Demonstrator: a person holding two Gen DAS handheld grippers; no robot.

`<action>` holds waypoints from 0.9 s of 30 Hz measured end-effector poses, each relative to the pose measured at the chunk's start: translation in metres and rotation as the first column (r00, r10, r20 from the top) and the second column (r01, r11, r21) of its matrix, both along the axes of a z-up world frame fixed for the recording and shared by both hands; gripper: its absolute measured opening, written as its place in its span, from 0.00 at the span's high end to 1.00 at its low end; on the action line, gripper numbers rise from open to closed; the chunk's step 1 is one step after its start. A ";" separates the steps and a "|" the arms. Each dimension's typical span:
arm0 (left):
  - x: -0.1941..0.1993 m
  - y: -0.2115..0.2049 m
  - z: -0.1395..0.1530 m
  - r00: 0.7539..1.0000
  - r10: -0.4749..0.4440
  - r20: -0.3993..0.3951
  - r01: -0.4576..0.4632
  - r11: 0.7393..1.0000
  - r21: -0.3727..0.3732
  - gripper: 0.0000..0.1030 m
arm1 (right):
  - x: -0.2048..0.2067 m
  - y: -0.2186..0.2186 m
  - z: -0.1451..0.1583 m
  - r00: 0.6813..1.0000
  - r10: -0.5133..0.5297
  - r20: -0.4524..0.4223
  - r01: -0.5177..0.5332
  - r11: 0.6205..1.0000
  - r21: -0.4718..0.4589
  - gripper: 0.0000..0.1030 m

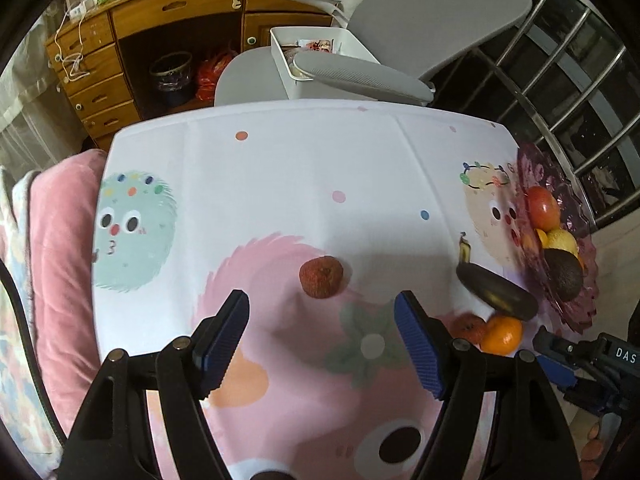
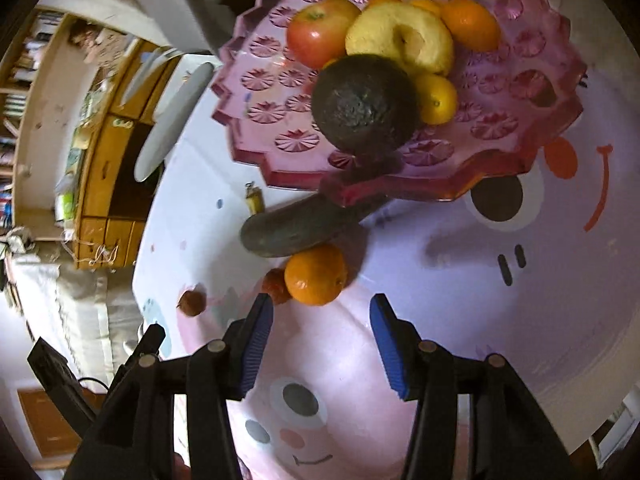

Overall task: Organize fruits
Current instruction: 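Grasp a brown lychee with the left tool while the right tool grasps an orange, then carry the lychee and orange into the pink bowl and release both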

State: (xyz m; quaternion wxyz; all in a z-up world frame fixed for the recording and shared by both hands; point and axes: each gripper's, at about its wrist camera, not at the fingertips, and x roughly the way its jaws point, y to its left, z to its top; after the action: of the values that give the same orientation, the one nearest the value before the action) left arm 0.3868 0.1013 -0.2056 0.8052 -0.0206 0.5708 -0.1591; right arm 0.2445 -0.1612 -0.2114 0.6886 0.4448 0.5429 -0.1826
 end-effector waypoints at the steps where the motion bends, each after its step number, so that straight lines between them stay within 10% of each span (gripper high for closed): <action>1: 0.001 -0.001 -0.004 1.000 0.001 0.000 -0.001 1.000 -0.003 0.28 | 0.003 0.001 -0.003 1.000 -0.005 -0.006 0.005 1.000 0.001 0.51; 27: 0.014 -0.016 -0.051 0.999 0.048 -0.017 -0.048 0.999 -0.002 0.73 | 0.027 0.008 -0.035 0.996 0.057 -0.068 -0.057 0.998 0.012 0.61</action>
State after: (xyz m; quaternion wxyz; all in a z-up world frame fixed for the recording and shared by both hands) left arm 0.4012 0.0855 -0.2569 0.8041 -0.0368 0.5766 -0.1401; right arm 0.2719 -0.1532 -0.2465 0.6721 0.4261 0.5797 -0.1752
